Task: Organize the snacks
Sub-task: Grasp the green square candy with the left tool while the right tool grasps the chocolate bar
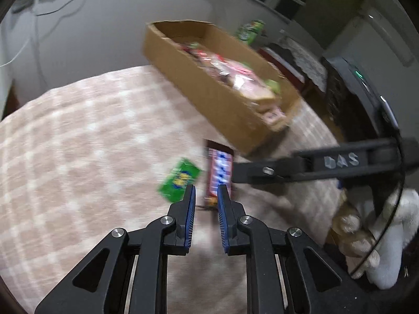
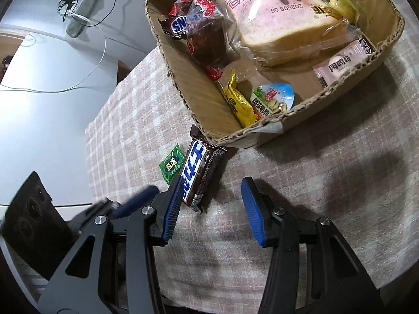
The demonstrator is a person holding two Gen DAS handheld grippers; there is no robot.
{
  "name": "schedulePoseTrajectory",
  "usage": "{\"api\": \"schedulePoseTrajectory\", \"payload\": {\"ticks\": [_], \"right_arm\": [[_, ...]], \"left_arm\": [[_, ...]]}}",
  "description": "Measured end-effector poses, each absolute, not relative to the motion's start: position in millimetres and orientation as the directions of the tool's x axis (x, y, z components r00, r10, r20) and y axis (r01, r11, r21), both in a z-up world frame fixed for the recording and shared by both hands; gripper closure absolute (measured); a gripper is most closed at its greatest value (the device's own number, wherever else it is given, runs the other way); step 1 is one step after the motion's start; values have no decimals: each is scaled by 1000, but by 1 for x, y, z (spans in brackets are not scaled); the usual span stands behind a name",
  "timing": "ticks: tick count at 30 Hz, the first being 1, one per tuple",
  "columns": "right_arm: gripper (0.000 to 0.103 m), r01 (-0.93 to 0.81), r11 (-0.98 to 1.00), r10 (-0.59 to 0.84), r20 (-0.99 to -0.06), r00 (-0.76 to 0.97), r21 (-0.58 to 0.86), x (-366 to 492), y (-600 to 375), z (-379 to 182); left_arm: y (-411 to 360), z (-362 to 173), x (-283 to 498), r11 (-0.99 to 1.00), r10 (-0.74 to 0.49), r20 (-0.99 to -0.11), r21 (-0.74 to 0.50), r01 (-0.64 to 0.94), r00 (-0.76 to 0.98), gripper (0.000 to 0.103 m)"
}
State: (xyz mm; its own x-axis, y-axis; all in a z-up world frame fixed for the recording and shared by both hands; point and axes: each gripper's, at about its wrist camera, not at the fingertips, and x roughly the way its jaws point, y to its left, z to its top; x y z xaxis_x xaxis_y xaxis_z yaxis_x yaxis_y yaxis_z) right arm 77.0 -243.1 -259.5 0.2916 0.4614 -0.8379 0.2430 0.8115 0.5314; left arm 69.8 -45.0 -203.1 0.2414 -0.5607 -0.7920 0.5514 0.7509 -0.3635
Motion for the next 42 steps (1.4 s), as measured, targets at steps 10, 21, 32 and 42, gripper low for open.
{"api": "schedulePoseTrajectory", "payload": {"ticks": [10,21,32,42], "right_arm": [[54,296,831,385,-871,305,471,92,-218,-262],[57,235,907,277,-915,293,350,99,-201,-258],[72,190,918,295,-920,259,348,84,-216,-259],[72,189,910,319,-915,247,368,75,-232,-260]], "left_arm": [[-60,-213,84,722,-462,-849,-193,664,255,87],[-55,-222,88,697,-458,-860,-188,692,227,84],[-84,-225,87,649,-445,-868,-144,747,220,77],[-111,-227,81,600,-427,-871,-72,797,243,74]]}}
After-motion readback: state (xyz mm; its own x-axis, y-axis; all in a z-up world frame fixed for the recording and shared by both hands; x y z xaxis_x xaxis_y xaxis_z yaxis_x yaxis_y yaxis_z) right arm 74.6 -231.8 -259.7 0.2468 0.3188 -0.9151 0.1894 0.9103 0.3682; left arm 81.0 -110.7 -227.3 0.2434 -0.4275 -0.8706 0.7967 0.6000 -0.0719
